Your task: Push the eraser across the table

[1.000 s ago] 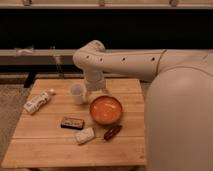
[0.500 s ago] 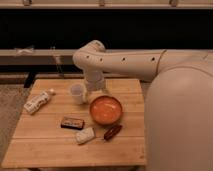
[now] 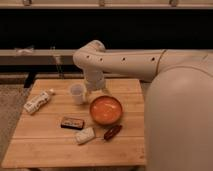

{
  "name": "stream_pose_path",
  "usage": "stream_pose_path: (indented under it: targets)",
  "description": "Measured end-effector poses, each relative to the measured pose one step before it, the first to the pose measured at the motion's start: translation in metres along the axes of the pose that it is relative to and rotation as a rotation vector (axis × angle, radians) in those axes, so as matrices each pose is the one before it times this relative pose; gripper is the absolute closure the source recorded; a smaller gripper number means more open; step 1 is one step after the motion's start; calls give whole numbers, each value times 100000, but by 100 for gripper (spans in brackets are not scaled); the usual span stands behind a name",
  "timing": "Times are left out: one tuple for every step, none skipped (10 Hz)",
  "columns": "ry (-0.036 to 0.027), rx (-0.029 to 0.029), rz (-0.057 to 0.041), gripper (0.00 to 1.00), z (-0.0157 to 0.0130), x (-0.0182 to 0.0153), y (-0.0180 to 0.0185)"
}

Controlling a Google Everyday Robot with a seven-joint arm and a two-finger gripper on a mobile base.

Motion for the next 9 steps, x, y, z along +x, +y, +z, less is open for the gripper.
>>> stream_pose_path:
  targets:
    - [-84,-1653,-849,20,172,-243,368]
    - [-81,-2859,-2056,20,292,-339,1531]
    - [338,-2713,-2970,20,456,44,2205]
    - [567,-1419,-2098,20,457,447,1392]
    - [1121,-1605,-2379,21,834,860,1781]
    - [1386,-938,-2457,29,1011,985,1700]
    - [1487,-307,-2351,38,1127,848,1464]
    - [1358,213,-1925,47,1164,500,1040]
    - [1643,588,-2026,59,1853,567,700]
